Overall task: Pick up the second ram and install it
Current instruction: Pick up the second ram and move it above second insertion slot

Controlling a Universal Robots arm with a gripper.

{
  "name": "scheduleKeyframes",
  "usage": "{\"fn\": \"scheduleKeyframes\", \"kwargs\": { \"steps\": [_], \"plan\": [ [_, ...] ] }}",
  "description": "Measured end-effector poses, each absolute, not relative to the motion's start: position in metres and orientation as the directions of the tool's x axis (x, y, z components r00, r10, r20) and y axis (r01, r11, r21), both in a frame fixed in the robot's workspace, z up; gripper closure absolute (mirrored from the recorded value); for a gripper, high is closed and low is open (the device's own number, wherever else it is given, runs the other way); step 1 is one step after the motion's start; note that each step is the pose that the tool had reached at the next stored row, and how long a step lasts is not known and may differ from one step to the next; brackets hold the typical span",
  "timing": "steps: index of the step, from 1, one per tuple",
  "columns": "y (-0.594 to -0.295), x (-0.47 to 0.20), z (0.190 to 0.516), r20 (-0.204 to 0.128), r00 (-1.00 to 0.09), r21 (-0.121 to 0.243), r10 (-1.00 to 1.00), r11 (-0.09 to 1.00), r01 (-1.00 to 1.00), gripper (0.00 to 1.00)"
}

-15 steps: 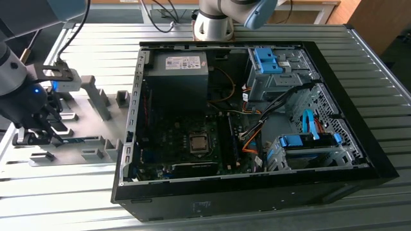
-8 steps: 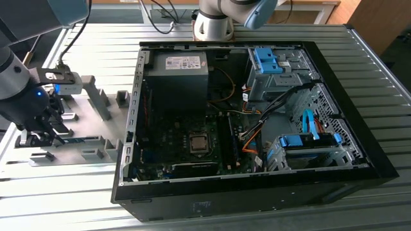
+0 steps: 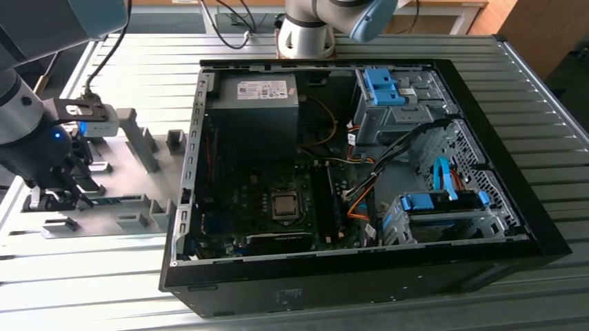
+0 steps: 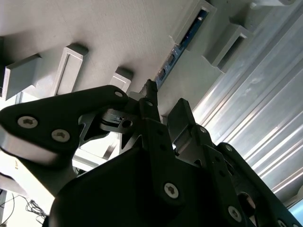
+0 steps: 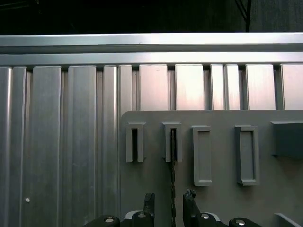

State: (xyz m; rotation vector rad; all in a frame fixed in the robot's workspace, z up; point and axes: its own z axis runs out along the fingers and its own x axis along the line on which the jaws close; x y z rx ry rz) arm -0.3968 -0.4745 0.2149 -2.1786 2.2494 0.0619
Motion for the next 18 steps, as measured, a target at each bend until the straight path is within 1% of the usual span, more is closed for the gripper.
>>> {"fn": "scheduleKeyframes", "kwargs": {
  "steps": [18],
  "plan": [
    [-0.4744, -0.3969, 0.2102, -0.034, -0.032, 0.020, -0.999, 0.032, -0.999, 0.63]
  ]
}}
